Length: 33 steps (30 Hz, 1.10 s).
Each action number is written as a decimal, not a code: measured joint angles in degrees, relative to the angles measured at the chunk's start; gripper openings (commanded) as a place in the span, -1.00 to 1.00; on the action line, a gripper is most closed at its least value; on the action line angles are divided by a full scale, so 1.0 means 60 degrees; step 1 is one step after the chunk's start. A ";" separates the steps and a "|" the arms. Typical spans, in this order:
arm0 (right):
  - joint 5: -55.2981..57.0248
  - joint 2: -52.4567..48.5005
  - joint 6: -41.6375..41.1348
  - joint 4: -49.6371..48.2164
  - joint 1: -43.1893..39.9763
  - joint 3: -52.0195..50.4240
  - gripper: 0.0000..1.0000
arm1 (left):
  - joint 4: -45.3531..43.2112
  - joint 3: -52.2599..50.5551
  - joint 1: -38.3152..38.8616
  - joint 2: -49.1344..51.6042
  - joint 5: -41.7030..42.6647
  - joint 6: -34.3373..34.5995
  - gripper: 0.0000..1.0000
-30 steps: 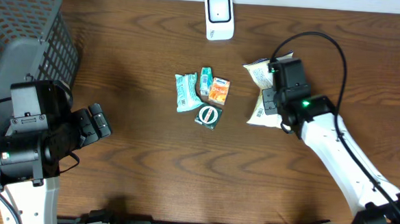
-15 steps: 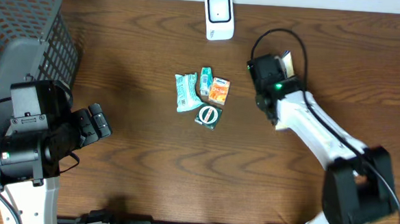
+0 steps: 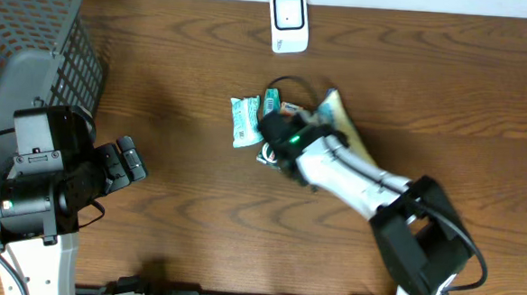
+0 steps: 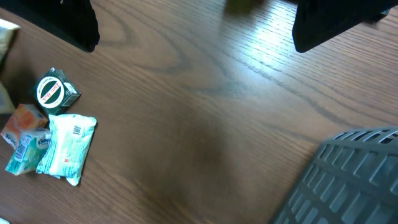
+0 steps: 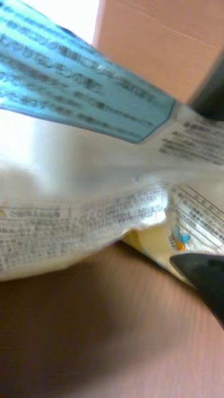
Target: Scan the item barcode
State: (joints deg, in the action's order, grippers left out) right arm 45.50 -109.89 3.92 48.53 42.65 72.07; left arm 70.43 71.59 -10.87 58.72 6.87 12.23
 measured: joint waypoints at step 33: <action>-0.5712 0.0000 -0.1545 0.1891 -0.2936 0.2084 0.82 | 0.0004 0.0000 0.0000 0.0000 0.0000 0.0000 0.95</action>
State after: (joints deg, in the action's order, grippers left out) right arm 11.22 -109.89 -5.34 59.88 25.04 84.58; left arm 70.46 71.59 -10.87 58.72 6.87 12.23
